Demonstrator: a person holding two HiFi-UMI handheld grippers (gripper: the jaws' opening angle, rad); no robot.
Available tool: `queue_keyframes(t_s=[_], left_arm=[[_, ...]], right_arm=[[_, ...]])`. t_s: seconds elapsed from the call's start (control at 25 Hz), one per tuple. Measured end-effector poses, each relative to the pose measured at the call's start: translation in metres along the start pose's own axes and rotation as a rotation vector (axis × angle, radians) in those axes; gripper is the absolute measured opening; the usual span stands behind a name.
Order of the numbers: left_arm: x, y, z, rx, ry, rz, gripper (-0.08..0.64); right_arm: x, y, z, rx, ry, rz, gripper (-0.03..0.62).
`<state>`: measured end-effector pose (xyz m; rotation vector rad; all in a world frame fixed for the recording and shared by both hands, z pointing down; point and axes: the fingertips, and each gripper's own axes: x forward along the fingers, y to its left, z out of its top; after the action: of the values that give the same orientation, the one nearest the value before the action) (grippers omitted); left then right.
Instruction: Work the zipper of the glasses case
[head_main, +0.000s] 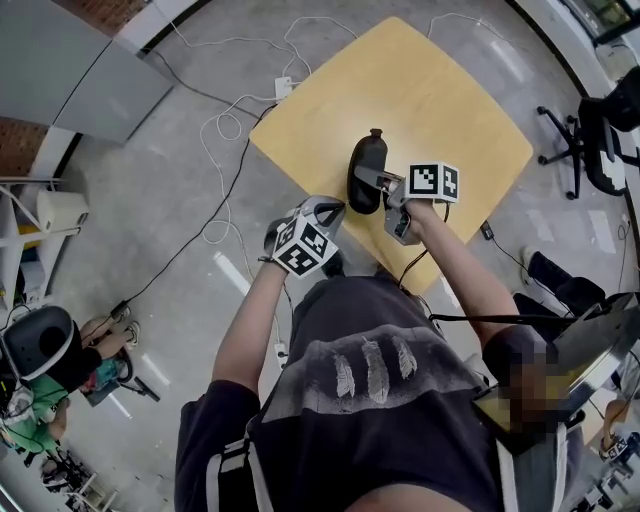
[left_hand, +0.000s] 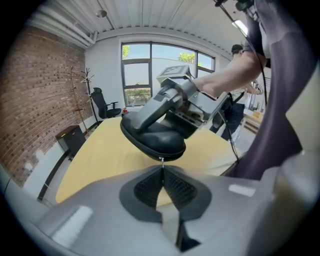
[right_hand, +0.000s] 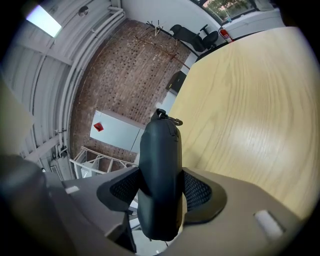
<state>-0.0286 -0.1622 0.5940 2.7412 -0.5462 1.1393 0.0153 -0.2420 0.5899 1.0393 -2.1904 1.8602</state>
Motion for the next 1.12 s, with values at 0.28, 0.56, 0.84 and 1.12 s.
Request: queue_keyframes(t_s=[0.28, 0.56, 0.84, 1.12], left_arm=[[-0.001, 0.023, -0.012, -0.162, 0.016, 0.067, 0.138], [-0.017, 0.011, -0.031, -0.159, 0.047, 0.05, 0.087], [-0.034, 0.017, -0.039, -0.157, 0.029, 0.076, 0.067], [-0.044, 0.032, -0.041, -0.153, 0.011, 0.111, 0.06]], right_arm=[[0.014, -0.033, 0.031, 0.029, 0.026, -0.063, 0.272], [0.022, -0.069, 0.042, -0.019, 0.052, -0.166, 0.275], [0.02, -0.074, 0.049, -0.113, 0.042, -0.25, 0.287], [0.012, -0.072, 0.06, -0.15, 0.007, -0.285, 0.299]])
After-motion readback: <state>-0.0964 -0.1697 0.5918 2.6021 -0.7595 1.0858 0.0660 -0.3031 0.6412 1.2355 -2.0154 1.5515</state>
